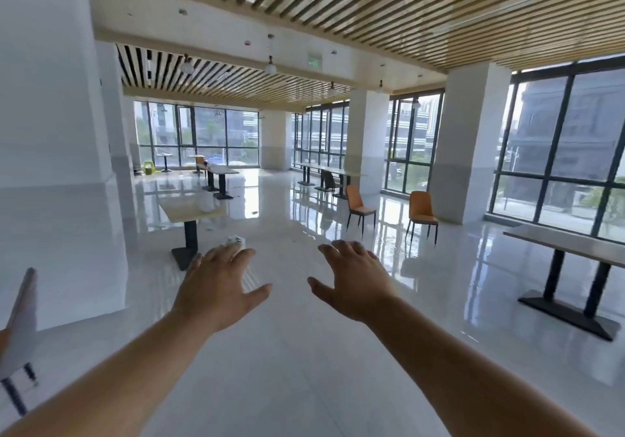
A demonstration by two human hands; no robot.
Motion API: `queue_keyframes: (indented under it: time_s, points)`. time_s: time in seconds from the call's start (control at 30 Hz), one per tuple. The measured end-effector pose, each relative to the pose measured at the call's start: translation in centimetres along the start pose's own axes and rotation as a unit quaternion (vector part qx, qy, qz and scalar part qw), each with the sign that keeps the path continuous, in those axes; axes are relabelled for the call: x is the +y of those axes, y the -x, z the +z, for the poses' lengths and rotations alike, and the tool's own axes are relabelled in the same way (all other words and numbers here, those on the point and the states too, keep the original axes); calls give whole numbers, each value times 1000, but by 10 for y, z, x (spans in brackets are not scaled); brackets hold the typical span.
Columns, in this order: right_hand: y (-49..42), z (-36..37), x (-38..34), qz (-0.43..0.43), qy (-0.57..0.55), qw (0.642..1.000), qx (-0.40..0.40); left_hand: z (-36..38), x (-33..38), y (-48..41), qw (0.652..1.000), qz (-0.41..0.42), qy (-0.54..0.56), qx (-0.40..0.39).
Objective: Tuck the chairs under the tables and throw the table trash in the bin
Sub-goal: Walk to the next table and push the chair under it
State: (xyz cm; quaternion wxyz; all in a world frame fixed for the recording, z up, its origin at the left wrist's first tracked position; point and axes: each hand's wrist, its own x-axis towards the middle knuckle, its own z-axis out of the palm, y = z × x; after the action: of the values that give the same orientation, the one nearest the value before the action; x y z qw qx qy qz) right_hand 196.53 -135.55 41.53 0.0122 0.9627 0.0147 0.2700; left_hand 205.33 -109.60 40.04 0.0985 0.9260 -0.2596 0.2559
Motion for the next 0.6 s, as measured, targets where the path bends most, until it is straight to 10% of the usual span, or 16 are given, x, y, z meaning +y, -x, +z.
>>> queue_keyframes:
  time_s: [0.6]
  points:
    - [-327, 215, -23, -40, -58, 998, -3, 131, -223, -220, 996, -69, -37, -32]
